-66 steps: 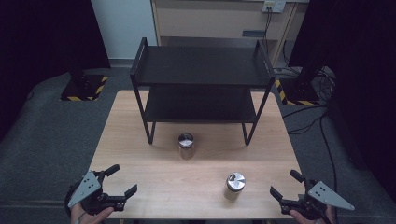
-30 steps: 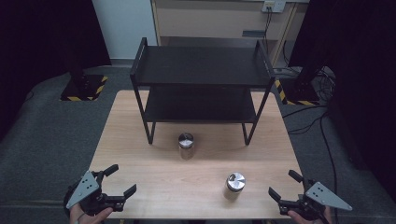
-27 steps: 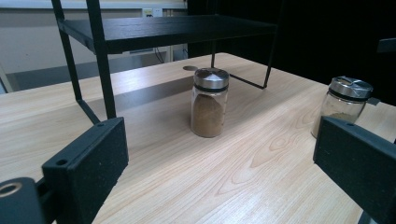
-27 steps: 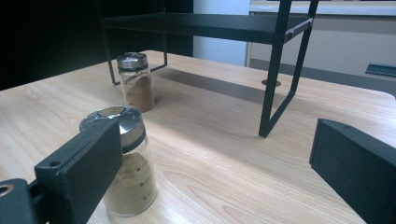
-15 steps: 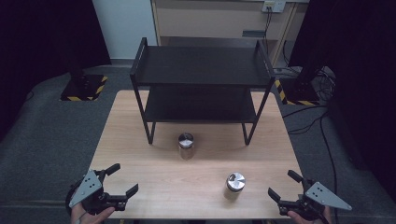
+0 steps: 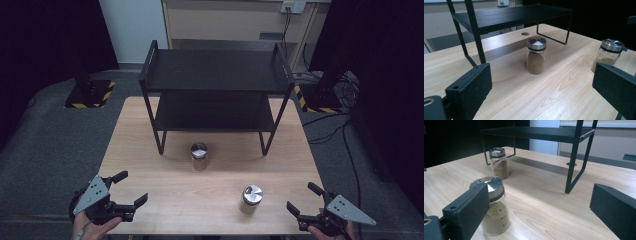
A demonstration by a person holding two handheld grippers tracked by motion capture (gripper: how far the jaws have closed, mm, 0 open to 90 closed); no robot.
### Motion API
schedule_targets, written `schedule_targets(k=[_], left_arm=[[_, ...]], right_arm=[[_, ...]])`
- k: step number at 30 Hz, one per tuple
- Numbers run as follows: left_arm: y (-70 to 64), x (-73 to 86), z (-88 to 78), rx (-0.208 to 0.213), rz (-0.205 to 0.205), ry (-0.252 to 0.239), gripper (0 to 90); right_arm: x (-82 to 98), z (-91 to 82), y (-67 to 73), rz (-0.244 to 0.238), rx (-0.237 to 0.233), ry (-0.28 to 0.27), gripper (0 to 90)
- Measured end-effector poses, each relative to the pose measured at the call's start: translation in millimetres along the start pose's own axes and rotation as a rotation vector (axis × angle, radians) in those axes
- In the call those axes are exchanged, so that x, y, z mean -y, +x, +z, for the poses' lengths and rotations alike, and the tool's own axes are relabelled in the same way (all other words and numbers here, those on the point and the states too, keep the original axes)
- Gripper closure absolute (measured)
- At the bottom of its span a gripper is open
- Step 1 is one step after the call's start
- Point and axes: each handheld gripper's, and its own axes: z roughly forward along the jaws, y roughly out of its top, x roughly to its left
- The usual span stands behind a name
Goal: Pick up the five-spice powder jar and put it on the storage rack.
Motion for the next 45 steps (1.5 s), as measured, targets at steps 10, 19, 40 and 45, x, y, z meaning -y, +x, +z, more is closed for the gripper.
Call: schedule_targets(k=[10, 19, 40, 45], left_arm=[[5.4, -17.0, 1.8, 0.014, -0.004, 0.026, 1.0], [5.9, -34.6, 18.1, 0.008, -0.003, 0.062, 1.5], [32.3, -58.9, 93.7, 0.139, 0.036, 0.138, 1.3], [35.3, -64.9, 115.1, 0.153, 0.061, 0.172, 1.6]], right_arm=[[0.0, -0.4, 0.2, 0.000, -0.001, -0.001, 3.2], [0.1, -0.5, 0.7, -0.001, 0.002, -0.001, 3.2], [0.0, -0.6, 0.1, -0.001, -0.001, 0.001, 3.5], [0.0, -0.4, 0.0, -0.003, -0.002, 0.002, 3.5]])
